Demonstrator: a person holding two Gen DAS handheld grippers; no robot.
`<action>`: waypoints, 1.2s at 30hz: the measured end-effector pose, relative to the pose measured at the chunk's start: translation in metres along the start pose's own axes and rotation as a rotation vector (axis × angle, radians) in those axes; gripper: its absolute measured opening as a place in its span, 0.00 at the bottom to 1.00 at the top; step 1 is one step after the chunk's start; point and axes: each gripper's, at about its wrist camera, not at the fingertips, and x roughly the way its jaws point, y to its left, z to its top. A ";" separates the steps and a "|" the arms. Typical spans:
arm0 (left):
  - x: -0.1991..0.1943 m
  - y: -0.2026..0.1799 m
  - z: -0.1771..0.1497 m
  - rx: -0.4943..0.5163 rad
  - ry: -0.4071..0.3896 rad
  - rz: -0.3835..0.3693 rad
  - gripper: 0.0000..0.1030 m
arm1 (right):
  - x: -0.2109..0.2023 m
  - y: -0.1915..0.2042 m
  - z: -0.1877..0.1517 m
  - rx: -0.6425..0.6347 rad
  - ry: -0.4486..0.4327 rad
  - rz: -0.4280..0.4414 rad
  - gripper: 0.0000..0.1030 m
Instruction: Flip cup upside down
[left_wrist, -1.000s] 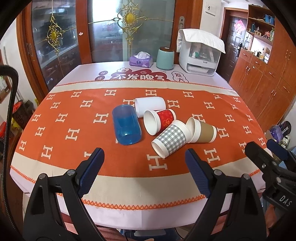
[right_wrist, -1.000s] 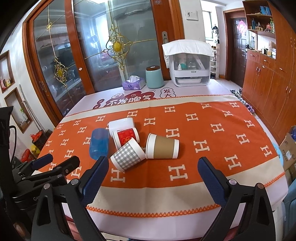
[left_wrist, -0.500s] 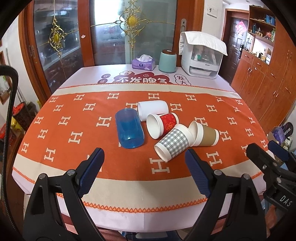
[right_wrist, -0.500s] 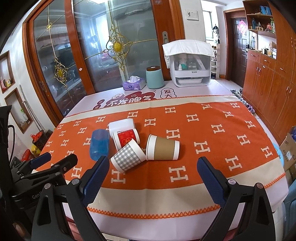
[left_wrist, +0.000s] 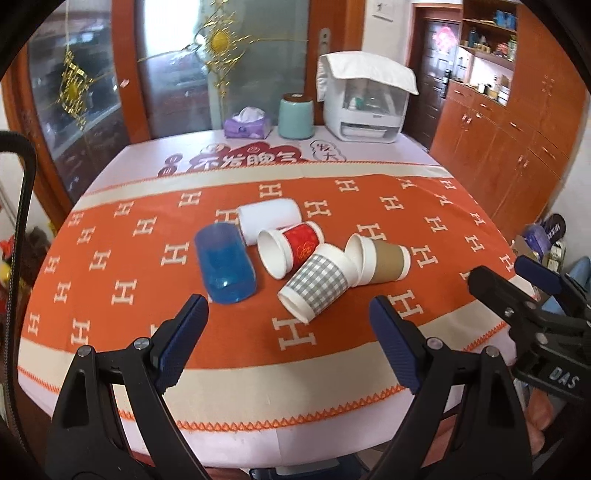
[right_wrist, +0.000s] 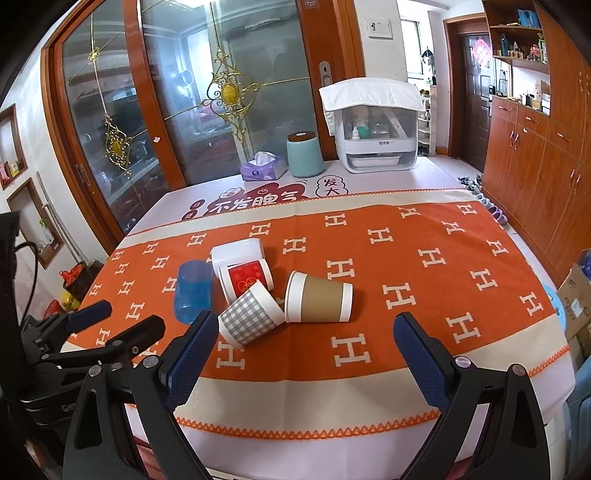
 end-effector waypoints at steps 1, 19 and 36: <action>0.000 0.000 0.002 0.004 -0.005 -0.006 0.85 | 0.001 -0.001 0.001 0.001 0.000 -0.001 0.94; 0.018 0.011 0.024 0.035 0.087 0.002 0.80 | 0.010 -0.001 0.016 -0.001 -0.004 -0.002 0.93; 0.025 0.008 0.025 0.088 0.080 0.045 0.80 | 0.013 0.002 0.017 -0.005 0.000 -0.003 0.93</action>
